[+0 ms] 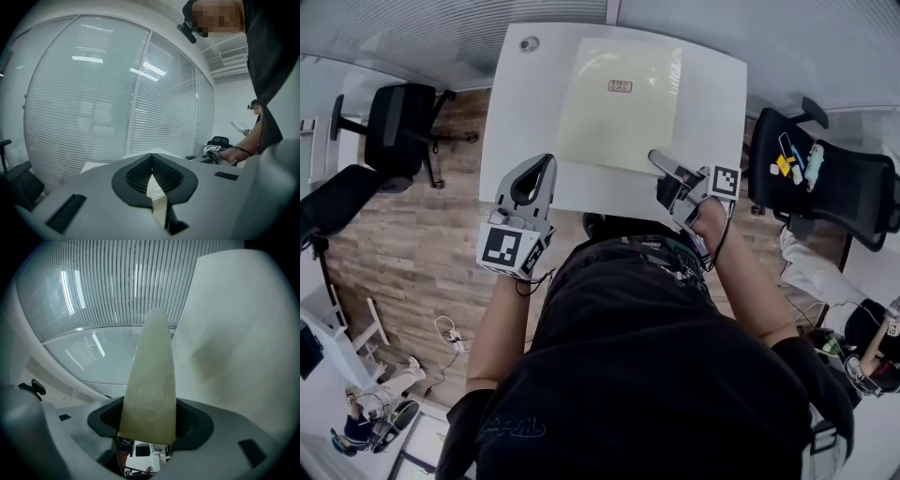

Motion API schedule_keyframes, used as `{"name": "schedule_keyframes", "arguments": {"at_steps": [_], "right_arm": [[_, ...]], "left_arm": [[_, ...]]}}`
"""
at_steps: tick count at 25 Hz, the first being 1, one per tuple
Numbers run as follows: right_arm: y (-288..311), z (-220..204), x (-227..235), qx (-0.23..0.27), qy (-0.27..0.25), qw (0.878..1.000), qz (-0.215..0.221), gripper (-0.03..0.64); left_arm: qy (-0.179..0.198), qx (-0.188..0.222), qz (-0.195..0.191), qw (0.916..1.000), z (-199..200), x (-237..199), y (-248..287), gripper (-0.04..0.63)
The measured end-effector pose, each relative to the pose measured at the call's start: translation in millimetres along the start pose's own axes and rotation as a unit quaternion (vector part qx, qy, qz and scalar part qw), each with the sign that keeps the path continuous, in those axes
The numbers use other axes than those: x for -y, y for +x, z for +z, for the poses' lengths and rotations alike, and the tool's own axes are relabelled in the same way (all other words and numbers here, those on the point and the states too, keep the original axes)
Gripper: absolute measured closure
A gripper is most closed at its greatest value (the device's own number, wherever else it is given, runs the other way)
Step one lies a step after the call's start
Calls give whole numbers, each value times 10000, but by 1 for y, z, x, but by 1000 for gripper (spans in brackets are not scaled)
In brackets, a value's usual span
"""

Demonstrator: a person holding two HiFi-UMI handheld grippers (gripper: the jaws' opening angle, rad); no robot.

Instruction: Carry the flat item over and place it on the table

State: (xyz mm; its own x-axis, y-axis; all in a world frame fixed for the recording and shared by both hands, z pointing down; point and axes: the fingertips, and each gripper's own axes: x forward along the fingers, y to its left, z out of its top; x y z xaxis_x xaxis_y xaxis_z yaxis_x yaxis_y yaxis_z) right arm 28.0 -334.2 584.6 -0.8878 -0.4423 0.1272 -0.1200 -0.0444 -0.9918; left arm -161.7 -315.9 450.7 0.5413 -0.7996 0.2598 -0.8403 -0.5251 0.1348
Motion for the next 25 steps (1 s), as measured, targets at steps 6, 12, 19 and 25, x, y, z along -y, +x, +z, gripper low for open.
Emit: {"name": "schedule_keyframes", "arguments": {"at_steps": [6,12,19,25], "right_arm": [[4,7,22,-110,138,9997,-143,319],[16,9,38,-220,200,9992,-252,319],[24,7,57,-292,208,9985,-425,319],[19,7,73,-450,-219,9968,-630,319]], "left_arm": [[-112,-93,-1,9999,-7,2,18,581],[-313,-223,-119,9992,-18,4,24,581],[-472,-306,-293,9980,-29,9,26,581],[-521,-357,-257,9977,-38,9,28,581]]}}
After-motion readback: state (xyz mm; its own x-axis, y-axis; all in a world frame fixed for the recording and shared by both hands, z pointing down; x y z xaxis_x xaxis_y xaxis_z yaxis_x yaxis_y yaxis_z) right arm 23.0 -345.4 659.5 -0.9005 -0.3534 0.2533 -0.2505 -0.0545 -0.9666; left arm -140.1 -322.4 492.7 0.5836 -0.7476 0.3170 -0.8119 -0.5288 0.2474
